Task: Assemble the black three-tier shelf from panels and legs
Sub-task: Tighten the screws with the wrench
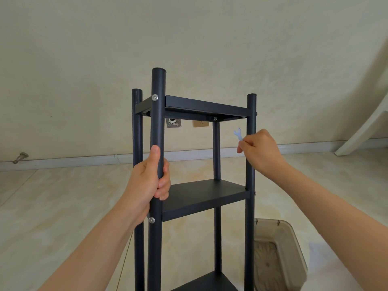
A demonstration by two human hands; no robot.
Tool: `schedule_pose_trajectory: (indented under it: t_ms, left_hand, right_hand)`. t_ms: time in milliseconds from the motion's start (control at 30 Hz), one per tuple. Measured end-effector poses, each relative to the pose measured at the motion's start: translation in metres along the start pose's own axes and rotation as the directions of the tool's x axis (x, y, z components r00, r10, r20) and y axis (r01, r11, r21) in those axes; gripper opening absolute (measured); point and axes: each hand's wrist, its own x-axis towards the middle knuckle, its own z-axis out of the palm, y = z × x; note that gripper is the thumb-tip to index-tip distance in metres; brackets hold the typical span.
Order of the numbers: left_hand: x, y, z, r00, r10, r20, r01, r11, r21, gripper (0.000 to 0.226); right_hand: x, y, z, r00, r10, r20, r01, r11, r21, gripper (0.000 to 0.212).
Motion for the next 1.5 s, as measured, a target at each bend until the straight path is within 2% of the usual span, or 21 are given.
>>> schedule_pose_trajectory:
  t_ms: [167, 367, 467, 567, 767, 1000, 1233, 1400, 1500]
  left_hand:
    - [0.000, -0.002, -0.001, 1.000, -0.013, 0.002, 0.013, 1.000, -0.007, 0.064]
    - [-0.002, -0.007, 0.001, 0.999, -0.040, 0.009, 0.040, 0.999, -0.007, 0.068]
    - [-0.003, -0.010, 0.001, 0.999, -0.042, 0.012, 0.042, 0.999, 0.001, 0.067]
    - [-0.003, -0.012, -0.001, 0.999, -0.037, 0.002, 0.037, 0.999, 0.005, 0.064]
    - [-0.004, -0.012, -0.004, 1.000, -0.029, 0.000, 0.029, 1.000, 0.007, 0.064]
    - [0.003, -0.008, -0.013, 0.999, 0.041, -0.025, -0.040, 0.998, 0.040, 0.062]
    - [0.012, -0.015, -0.025, 0.969, 0.180, -0.167, -0.147, 0.970, 0.191, 0.058]
    - [0.023, -0.024, -0.040, 0.929, 0.245, -0.276, -0.147, 0.932, 0.330, 0.051]
    - [0.028, -0.028, -0.047, 0.906, 0.261, -0.334, -0.136, 0.925, 0.354, 0.051]
  right_hand:
    - [0.006, 0.018, -0.003, 0.968, 0.240, 0.073, -0.245, 0.967, 0.070, 0.027]
    - [0.009, 0.017, -0.004, 0.907, 0.366, 0.208, -0.404, 0.896, 0.186, 0.015]
    - [0.010, 0.018, -0.004, 0.887, 0.409, 0.213, -0.449, 0.872, 0.195, 0.019]
    - [0.008, 0.021, -0.007, 0.888, 0.404, 0.222, -0.455, 0.845, 0.282, 0.015]
    - [0.004, 0.023, -0.010, 0.899, 0.382, 0.212, -0.434, 0.836, 0.336, 0.018]
    - [0.002, 0.021, -0.014, 0.916, 0.349, 0.199, -0.401, 0.816, 0.417, 0.019]
    - [-0.004, 0.010, -0.021, 0.918, 0.267, 0.292, -0.388, 0.755, 0.528, 0.018]
    - [-0.009, 0.003, -0.021, 0.921, 0.196, 0.337, -0.368, 0.725, 0.583, 0.019]
    - [-0.012, 0.001, -0.022, 0.918, 0.114, 0.381, -0.345, 0.704, 0.621, 0.019]
